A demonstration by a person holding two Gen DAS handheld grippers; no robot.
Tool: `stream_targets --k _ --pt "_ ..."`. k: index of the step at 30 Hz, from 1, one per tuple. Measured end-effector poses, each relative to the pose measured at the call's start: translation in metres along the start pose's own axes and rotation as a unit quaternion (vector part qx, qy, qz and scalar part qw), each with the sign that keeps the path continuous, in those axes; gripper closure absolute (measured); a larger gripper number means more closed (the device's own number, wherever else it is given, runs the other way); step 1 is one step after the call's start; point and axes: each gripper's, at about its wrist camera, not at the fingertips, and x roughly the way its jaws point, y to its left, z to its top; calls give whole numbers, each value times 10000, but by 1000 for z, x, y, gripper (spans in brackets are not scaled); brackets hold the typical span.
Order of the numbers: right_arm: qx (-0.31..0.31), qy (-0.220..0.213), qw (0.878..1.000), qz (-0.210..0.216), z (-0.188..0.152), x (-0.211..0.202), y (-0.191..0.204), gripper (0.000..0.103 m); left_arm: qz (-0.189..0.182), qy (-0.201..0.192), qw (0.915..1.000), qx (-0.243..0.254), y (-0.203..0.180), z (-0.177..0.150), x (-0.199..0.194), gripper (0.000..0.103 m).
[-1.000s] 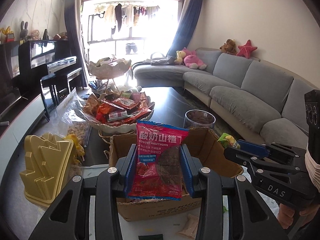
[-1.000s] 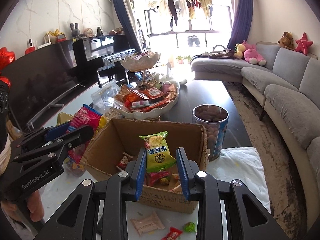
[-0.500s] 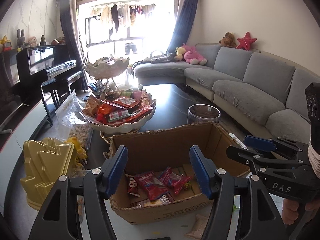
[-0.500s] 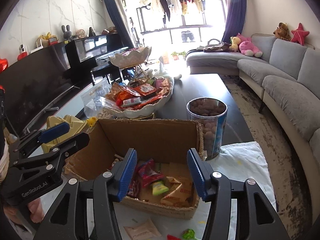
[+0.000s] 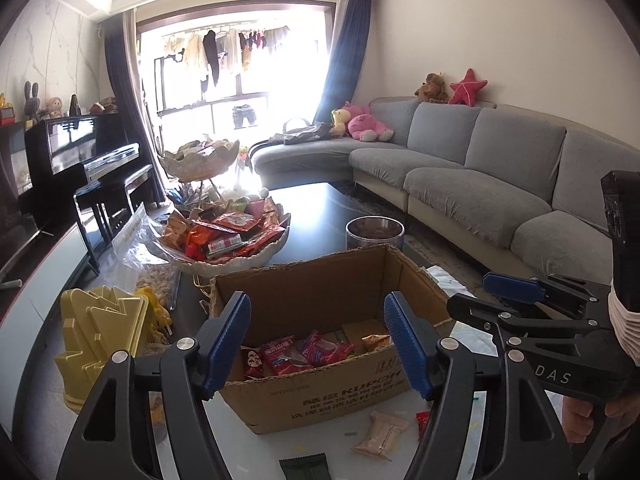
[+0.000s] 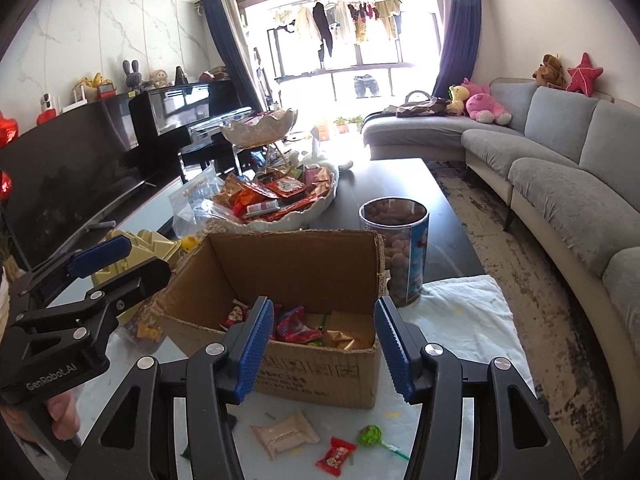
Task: Organize snacks
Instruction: 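Move both open tools back toward the remaining snacks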
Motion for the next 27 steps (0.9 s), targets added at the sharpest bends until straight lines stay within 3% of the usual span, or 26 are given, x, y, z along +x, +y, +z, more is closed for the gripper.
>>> stream_targets --k 13,27 --pt "216 247 9995 11 -40 -9 -2 49 -254 59 9988 420 -21 -30 -10 34" --pt "434 969 9943 -4 -99 18 -13 49 -544 561 9955 545 -32 -79 15 34"
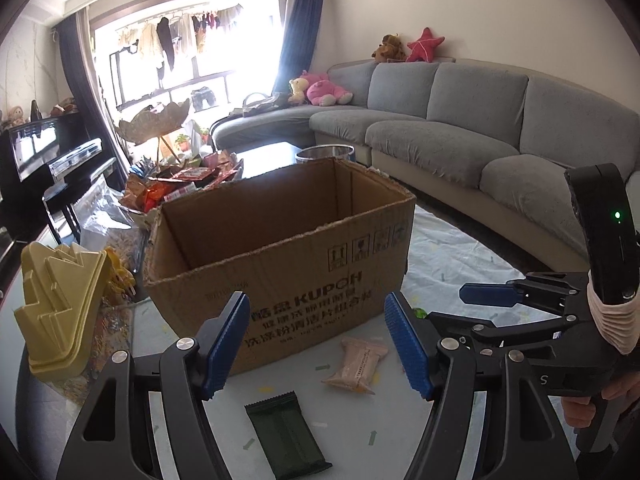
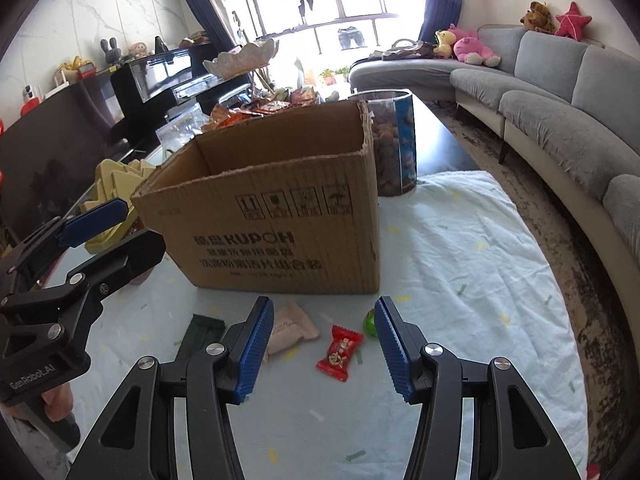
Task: Organize snacks
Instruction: 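Move both open tools back toward the remaining snacks, then grasp the beige biscuit packet with the left tool while the right tool grasps the small red candy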
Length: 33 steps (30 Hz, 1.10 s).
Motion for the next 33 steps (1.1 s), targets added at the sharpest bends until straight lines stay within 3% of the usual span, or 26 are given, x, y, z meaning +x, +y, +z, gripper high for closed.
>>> stream_targets --k 10,20,33 --pt "140 468 9988 -50 -22 33 -7 53 -195 596 9980 118 -5 -34 37 34" --pt "282 788 9965 4 -32 56 -11 61 -582 1101 9920 207 -10 -47 76 34" --pt "336 874 9956 -47 -33 65 -20 66 -746 1480 9861 85 -7 -56 108 48"
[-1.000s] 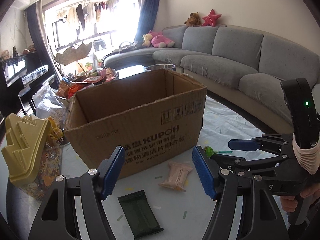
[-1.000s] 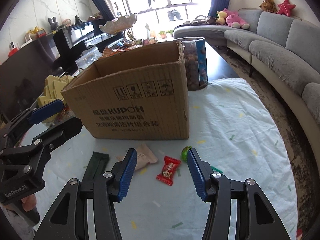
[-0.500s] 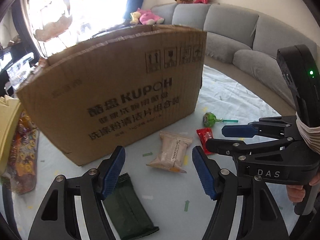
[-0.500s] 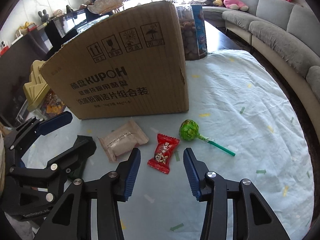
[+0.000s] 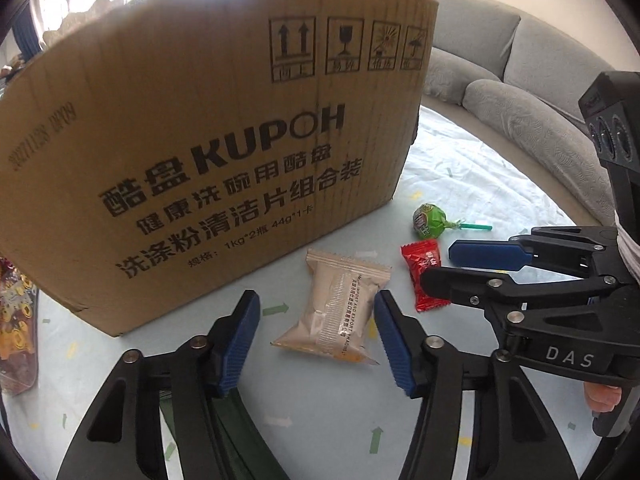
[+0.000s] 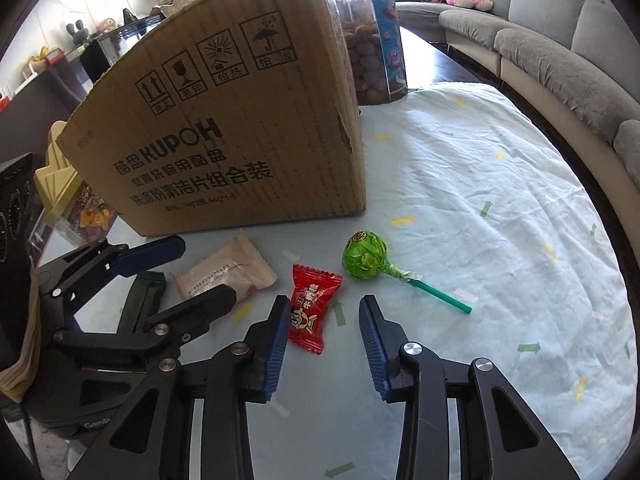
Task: Organize snacks
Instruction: 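Grasp the beige biscuit packet with the left tool while the right tool grasps the small red candy, then lower the biscuit packet into the box with the left tool while the right tool drops the red candy in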
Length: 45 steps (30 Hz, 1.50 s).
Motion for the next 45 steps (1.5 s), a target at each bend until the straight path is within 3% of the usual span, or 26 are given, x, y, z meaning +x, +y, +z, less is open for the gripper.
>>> stream_targets --k 11,16,21,33,45 --pt "-108 21 9999 57 6 10 6 68 -153 107 9992 -356 11 -10 8 69" --pt "-225 17 9997 16 7 12 12 70 -57 42 9982 -591 22 -18 -7 69" --pt "-361 27 9993 -57 6 14 17 82 21 -57 9965 -838 25 -21 -21 69" --pt "-420 -186 9988 147 2 -15 27 83 157 -457 9911 -1244 26 -34 -76 69" --pt "-638 -863 9937 318 12 -74 46 83 450 -1248 9828 -1283 17 -16 -145 69"
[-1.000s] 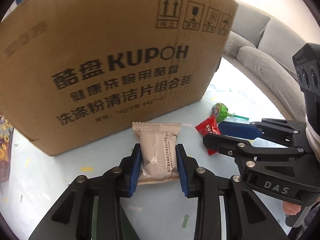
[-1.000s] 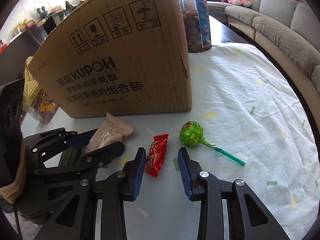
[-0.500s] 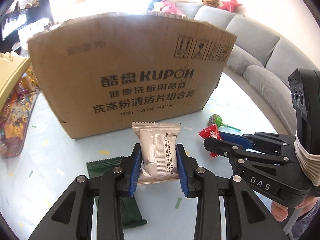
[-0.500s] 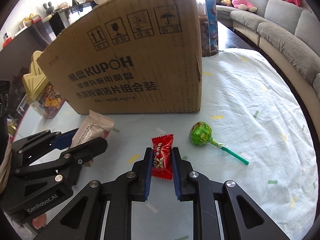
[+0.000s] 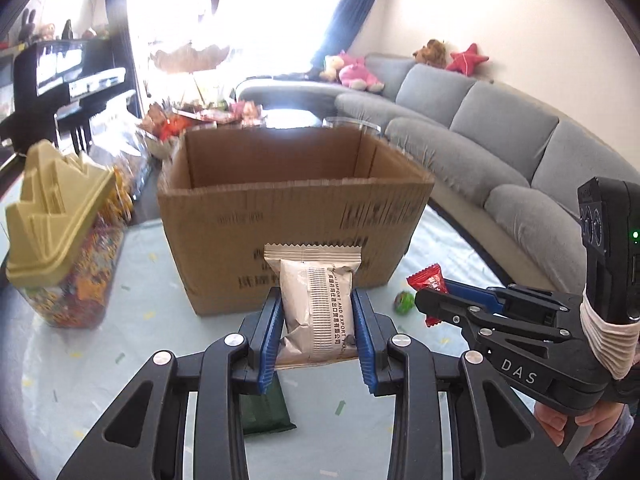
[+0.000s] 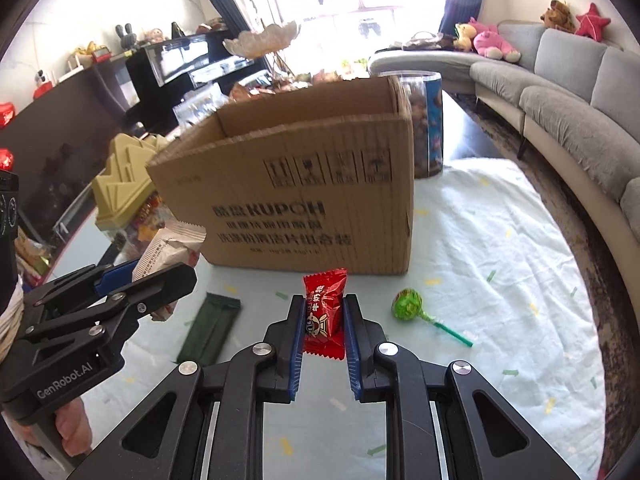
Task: Organize snacks
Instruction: 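Lower the biscuit packet into the box with the left tool while the right tool drops the red candy in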
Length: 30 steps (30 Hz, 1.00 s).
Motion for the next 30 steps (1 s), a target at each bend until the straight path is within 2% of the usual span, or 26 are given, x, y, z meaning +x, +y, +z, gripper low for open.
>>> stream_targets --k 10,17,24,30 --pt "-282 -681 9972 76 42 -37 18 83 129 -683 9975 94 -5 40 -40 69" --pt "-423 -999 9940 122 74 -51 27 83 287 -936 9951 119 -3 70 -52 69" --pt "-535 -1083 9926 155 106 -52 31 83 411 -1013 9939 129 3 97 -49 69" --pt "-661 -1030 9924 158 126 -42 30 83 460 -901 9949 55 14 112 -35 69"
